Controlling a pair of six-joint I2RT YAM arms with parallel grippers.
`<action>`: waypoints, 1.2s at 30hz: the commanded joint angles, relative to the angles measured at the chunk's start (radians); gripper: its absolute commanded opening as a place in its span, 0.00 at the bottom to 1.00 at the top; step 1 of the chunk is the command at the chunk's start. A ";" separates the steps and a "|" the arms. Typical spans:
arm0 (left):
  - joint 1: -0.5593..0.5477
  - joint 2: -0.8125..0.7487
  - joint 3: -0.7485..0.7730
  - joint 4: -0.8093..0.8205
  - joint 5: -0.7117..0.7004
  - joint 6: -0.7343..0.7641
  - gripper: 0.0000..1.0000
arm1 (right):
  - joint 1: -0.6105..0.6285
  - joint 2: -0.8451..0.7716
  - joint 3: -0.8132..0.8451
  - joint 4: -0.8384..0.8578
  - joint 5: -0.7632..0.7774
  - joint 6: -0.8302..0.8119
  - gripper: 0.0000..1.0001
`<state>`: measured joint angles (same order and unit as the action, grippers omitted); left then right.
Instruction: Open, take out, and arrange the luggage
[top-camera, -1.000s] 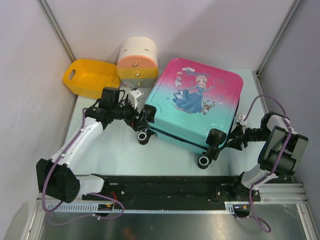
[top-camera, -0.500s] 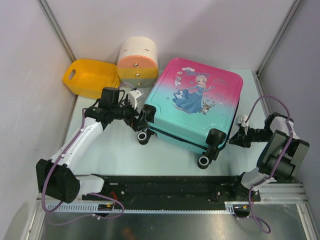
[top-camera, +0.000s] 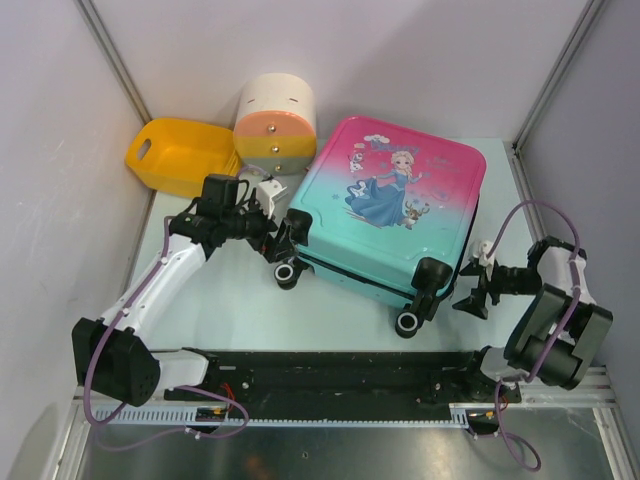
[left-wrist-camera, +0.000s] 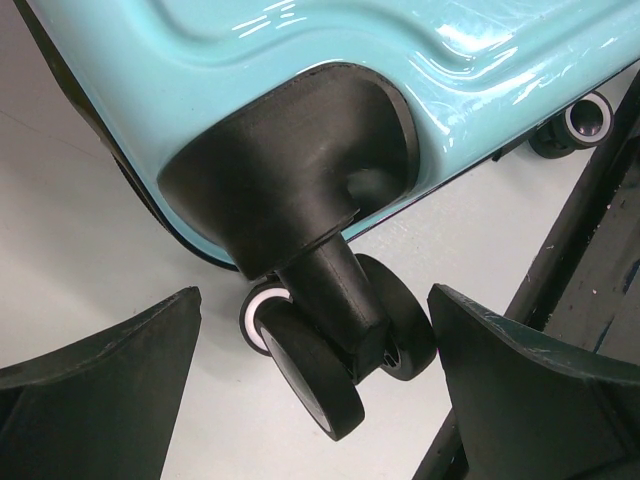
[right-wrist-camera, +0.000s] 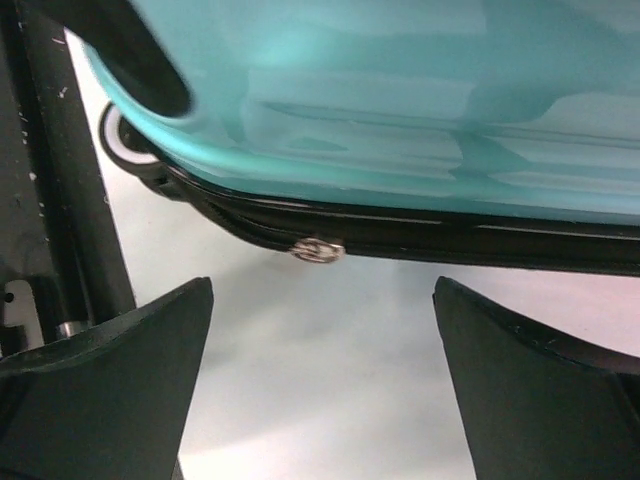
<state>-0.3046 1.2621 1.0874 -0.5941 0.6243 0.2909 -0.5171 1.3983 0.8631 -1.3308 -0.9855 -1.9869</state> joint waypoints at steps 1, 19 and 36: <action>0.009 -0.032 0.012 0.000 0.029 0.073 1.00 | -0.001 -0.113 -0.074 -0.028 -0.077 0.075 0.96; 0.010 -0.033 0.000 0.002 0.026 0.070 1.00 | 0.037 -0.553 -0.332 0.571 -0.067 0.704 0.57; 0.025 -0.046 -0.020 0.001 0.020 0.060 1.00 | -0.026 -0.484 -0.294 0.524 -0.163 0.605 0.00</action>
<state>-0.2977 1.2491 1.0752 -0.5957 0.6243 0.2916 -0.5346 0.8757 0.5209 -0.7574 -1.0817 -1.2774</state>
